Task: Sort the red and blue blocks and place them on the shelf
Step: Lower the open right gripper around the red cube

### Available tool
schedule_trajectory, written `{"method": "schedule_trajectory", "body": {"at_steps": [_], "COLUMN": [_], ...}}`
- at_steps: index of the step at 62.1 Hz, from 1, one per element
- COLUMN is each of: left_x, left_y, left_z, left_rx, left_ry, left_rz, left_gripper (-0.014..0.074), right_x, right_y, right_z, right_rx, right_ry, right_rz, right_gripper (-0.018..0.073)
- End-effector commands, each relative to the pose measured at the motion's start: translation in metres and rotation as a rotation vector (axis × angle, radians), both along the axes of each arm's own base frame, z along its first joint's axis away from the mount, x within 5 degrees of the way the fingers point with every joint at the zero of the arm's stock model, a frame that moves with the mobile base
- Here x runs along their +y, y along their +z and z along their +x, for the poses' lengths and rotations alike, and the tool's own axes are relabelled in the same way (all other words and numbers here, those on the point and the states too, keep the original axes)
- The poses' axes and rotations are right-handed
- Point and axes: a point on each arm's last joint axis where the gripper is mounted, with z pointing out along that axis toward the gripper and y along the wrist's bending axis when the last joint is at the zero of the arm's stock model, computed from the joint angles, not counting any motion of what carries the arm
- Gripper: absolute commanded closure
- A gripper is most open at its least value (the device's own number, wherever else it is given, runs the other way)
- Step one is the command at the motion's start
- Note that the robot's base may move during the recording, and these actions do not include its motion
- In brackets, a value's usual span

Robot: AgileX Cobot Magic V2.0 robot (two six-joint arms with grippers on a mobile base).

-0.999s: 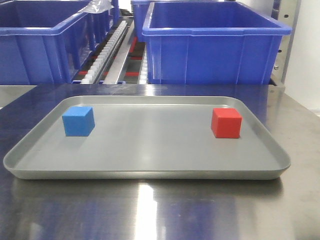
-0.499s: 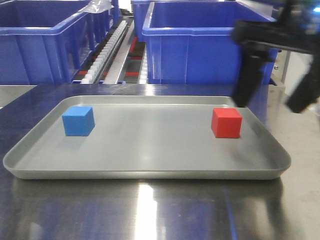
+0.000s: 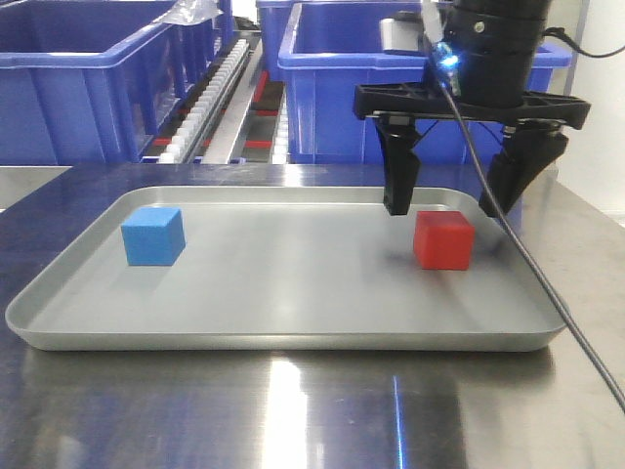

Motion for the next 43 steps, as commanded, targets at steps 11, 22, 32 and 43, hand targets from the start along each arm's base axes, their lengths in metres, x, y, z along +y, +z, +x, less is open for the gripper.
{"method": "schedule_trajectory", "body": {"at_steps": [11,22,32,43], "left_x": [0.000,0.000,0.000,0.000], "left_y": [-0.007,-0.007,-0.007,-0.007], "left_z": [0.000,0.000,0.000,0.000], "left_rx": [-0.054,-0.054,-0.054,-0.054], "left_ry": [-0.003,-0.003,-0.003,-0.003], "left_rz": [-0.012,-0.012,-0.012,-0.012], "left_gripper": [0.0471,0.0472,0.0472,0.0472], "right_x": [0.001,0.005,0.006,0.004], "right_y": [0.016,0.008,0.003,0.003], "right_z": [0.005,0.008,0.007,0.007], "right_rx": [-0.065,-0.054,-0.039,-0.036], "right_ry": [-0.042,-0.058,-0.107,-0.103], "right_rz": [0.034,0.035,0.041,0.022], "right_gripper": [-0.0068,-0.0068,-0.0065,-0.0032]}}
